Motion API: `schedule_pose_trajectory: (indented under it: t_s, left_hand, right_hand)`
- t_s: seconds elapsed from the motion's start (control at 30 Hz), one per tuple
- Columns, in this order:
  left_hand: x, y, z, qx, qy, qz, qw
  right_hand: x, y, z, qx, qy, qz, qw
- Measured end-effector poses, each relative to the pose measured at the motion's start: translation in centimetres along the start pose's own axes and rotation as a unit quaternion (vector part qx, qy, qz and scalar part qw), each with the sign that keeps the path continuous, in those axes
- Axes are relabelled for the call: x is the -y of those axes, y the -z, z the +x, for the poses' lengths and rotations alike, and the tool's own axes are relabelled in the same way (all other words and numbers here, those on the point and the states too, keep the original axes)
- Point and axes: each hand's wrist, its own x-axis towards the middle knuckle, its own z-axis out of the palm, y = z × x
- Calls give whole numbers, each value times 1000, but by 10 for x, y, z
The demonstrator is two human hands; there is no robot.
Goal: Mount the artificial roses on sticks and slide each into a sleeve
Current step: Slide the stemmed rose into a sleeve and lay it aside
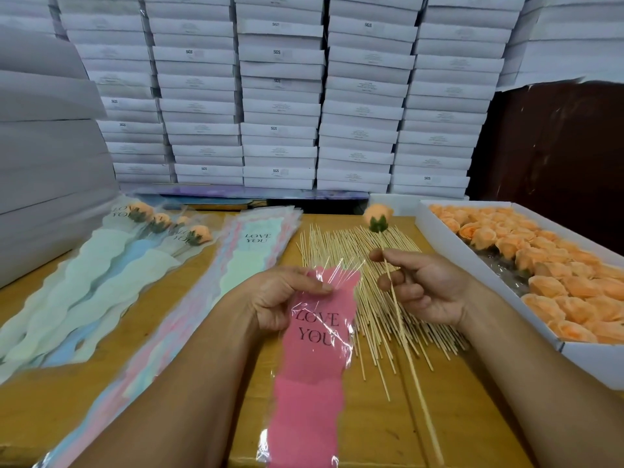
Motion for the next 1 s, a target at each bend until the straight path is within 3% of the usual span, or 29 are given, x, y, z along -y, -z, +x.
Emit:
schedule_pose_trajectory:
  t_s: [0.3,0.5,0.7,1.0]
  left_hand:
    - [0,-1,-1,4,-7,9,1000]
    - [0,1,-3,52,5,-8,999]
    - [0,2,-2,97,7,-11,995]
    - [-1,4,-1,101,9,-22,995]
  right_hand:
    - [43,4,46,-90,-35,11,995]
    - [68,5,80,-126,-12,75,989]
    - [79,8,108,-184,2,18,983]
    - [76,21,123,-241,6,-17,970]
